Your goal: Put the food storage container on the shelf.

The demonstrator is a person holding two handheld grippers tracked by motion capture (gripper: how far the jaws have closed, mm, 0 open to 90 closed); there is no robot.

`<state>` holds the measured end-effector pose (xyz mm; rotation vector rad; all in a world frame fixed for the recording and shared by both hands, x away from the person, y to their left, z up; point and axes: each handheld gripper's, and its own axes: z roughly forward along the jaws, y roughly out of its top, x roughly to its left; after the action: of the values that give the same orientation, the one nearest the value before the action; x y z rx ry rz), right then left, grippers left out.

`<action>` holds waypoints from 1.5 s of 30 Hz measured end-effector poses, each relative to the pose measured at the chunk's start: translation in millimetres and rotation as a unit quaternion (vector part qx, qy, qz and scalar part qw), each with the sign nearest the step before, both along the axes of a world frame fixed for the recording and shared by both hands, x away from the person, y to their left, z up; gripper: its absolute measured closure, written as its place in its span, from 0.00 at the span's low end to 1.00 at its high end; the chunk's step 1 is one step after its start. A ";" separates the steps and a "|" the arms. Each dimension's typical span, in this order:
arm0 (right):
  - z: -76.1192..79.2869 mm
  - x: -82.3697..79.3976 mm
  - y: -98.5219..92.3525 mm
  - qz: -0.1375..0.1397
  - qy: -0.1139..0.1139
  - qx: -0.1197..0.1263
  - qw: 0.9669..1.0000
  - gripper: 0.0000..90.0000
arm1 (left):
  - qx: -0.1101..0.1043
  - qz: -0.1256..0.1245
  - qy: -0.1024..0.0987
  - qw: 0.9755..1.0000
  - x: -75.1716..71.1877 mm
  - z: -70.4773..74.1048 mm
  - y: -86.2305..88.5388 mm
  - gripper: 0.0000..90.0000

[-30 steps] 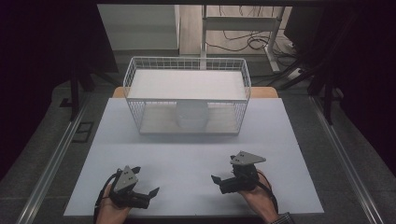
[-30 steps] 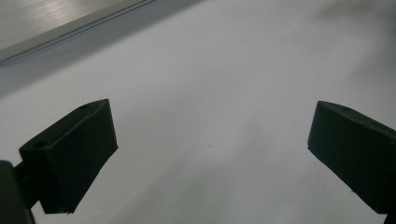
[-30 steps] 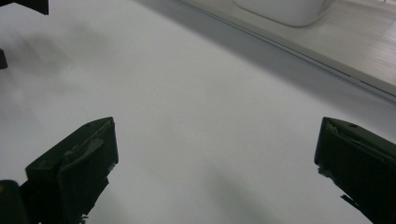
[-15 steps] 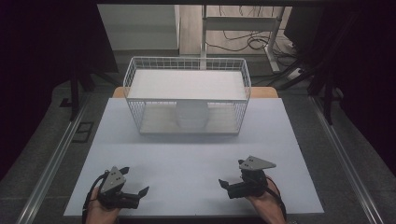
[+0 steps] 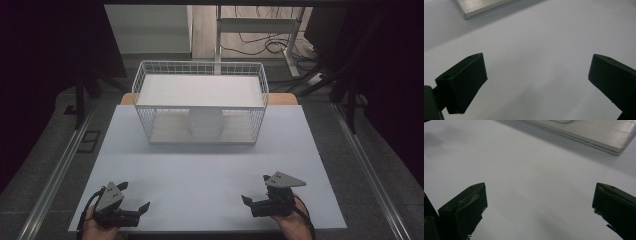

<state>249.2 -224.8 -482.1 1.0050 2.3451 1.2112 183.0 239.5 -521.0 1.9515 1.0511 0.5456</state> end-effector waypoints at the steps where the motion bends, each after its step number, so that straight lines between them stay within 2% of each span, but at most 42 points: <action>1: 0.2 -0.9 -2.5 -0.003 -0.001 -0.001 1.000 0.00 | 0.001 0.001 0.000 1.000 -0.6 0.0 1.0 0.02; 13: 2.6 -12.1 -28.5 -0.035 -0.005 0.002 0.999 0.00 | -0.003 0.020 -0.002 1.000 -10.9 -0.3 16.3 0.02; 27: -6.2 -28.5 -54.9 -0.065 0.000 -0.001 0.998 0.00 | -0.018 0.033 0.000 0.999 -20.8 -3.1 24.2 0.00; 31: -10.3 -33.0 -59.2 -0.071 0.005 -0.006 0.997 0.00 | -0.027 0.031 0.011 0.999 -22.1 -6.1 25.4 0.00; 35: -15.5 -37.2 -62.6 -0.074 0.015 -0.012 0.997 0.00 | -0.024 0.032 0.009 0.999 -22.7 -6.0 24.8 0.00; 40: -21.7 -39.7 -65.8 -0.076 0.038 -0.019 0.996 0.00 | -0.029 0.036 0.016 0.999 -21.6 -6.7 25.7 0.00; 45: -22.3 -39.6 -66.0 -0.082 0.039 -0.018 0.996 0.00 | -0.030 0.036 0.019 0.999 -20.5 -7.1 26.2 0.00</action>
<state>209.6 -290.7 -504.3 1.2264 2.2818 1.0814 162.6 265.6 -528.1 1.8834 1.1538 0.5119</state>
